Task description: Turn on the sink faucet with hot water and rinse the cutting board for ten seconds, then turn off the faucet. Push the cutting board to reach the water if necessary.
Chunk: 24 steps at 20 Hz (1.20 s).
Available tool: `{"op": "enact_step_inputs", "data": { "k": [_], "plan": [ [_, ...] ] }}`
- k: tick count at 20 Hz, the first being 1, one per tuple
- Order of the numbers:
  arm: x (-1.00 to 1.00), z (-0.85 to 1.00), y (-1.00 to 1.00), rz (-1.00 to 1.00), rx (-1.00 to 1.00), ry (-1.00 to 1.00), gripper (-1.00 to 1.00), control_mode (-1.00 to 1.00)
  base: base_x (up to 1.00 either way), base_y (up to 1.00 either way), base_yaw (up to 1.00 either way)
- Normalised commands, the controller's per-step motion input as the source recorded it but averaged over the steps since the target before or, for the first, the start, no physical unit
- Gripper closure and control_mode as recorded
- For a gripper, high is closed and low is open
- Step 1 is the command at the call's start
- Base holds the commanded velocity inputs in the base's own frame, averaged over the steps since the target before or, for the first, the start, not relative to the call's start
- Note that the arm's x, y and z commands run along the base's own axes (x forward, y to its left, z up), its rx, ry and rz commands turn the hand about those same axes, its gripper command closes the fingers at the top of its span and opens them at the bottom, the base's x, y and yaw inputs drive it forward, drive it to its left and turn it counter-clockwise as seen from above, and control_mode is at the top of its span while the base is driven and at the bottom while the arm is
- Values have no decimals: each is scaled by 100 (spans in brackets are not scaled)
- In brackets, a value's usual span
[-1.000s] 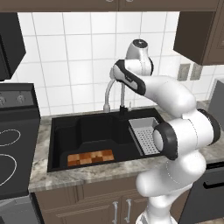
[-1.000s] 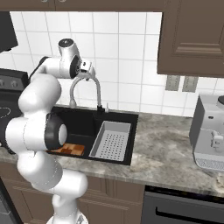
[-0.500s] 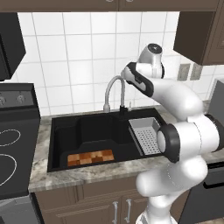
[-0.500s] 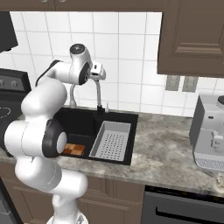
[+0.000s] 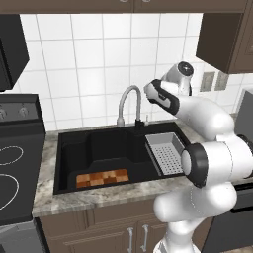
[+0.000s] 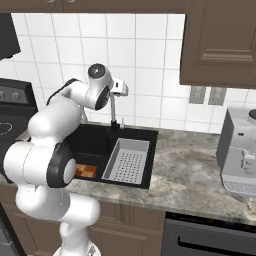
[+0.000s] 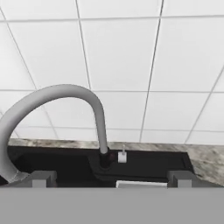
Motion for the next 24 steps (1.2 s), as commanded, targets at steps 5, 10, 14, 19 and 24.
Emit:
{"op": "enact_step_inputs", "data": {
  "k": [5, 10, 14, 19, 24],
  "plan": [
    [0, -25, -12, 1, 0, -21, -100, -100, 0, 0, 0],
    [0, -29, -8, 2, 0, -14, -100, -100, 0, 0, 0],
    [0, -24, -9, 1, 0, -5, -100, -100, 0, 0, 0],
    [0, -24, -11, 1, 0, 0, -100, -100, 0, 0, 0],
    [0, -22, -17, 1, 0, -2, -100, -100, 0, 0, 0]
  ]
}}
